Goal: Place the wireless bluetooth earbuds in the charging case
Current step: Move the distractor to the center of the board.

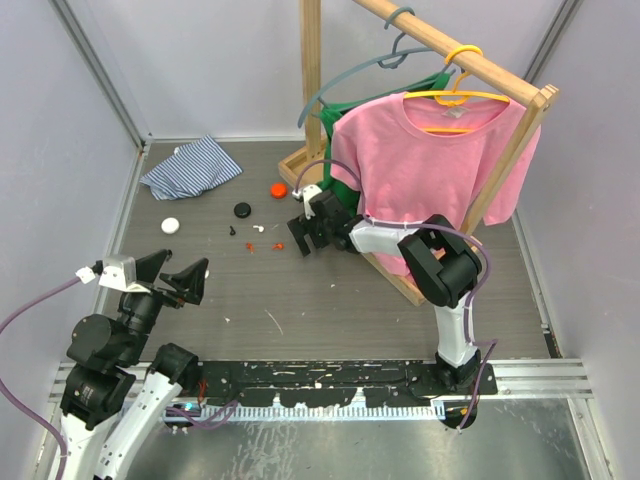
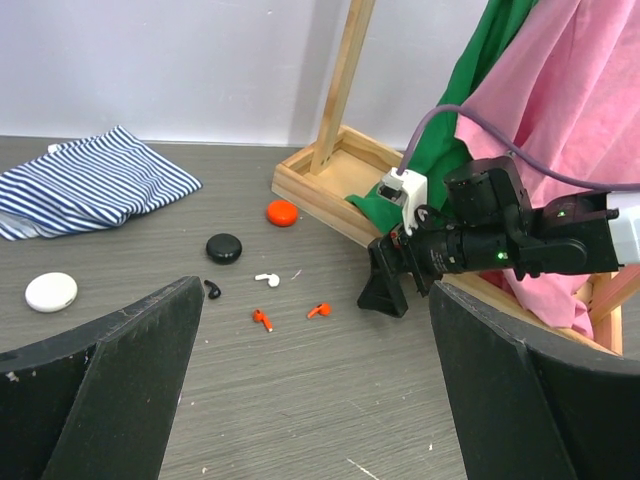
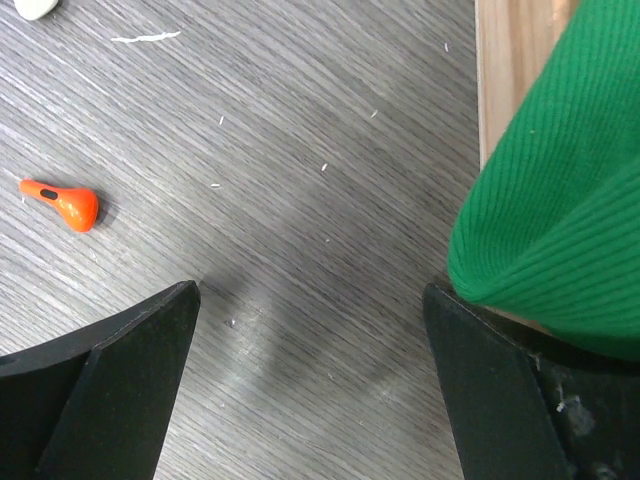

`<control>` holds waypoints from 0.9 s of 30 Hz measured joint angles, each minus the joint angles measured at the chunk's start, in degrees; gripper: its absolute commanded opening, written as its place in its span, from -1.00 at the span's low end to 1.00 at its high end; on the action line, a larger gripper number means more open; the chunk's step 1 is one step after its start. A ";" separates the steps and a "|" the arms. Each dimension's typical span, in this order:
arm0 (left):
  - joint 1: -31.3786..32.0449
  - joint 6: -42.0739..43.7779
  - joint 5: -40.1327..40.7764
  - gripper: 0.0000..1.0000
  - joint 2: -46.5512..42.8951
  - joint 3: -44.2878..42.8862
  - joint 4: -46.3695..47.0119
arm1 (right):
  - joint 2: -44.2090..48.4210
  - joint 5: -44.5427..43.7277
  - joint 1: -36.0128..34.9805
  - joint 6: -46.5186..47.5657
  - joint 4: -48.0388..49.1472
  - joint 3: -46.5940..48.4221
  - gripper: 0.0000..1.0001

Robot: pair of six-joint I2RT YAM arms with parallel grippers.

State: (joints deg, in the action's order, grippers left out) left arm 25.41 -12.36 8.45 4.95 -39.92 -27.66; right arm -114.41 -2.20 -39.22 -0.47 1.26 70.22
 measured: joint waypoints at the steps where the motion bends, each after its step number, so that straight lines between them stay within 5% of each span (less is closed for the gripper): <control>1: 0.00 0.02 -0.07 0.96 0.00 0.00 0.00 | 0.00 -0.11 0.04 -0.26 0.07 0.00 1.00; 27: 0.15 0.04 -0.35 0.96 0.00 0.00 0.00 | 0.81 -6.19 9.68 -1.70 0.24 -1.16 1.00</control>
State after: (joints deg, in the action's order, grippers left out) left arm 25.56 -12.32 8.10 4.95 -39.92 -27.66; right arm -113.60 -8.38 -29.54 -2.17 1.50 69.06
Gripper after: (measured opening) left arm 0.977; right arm 0.999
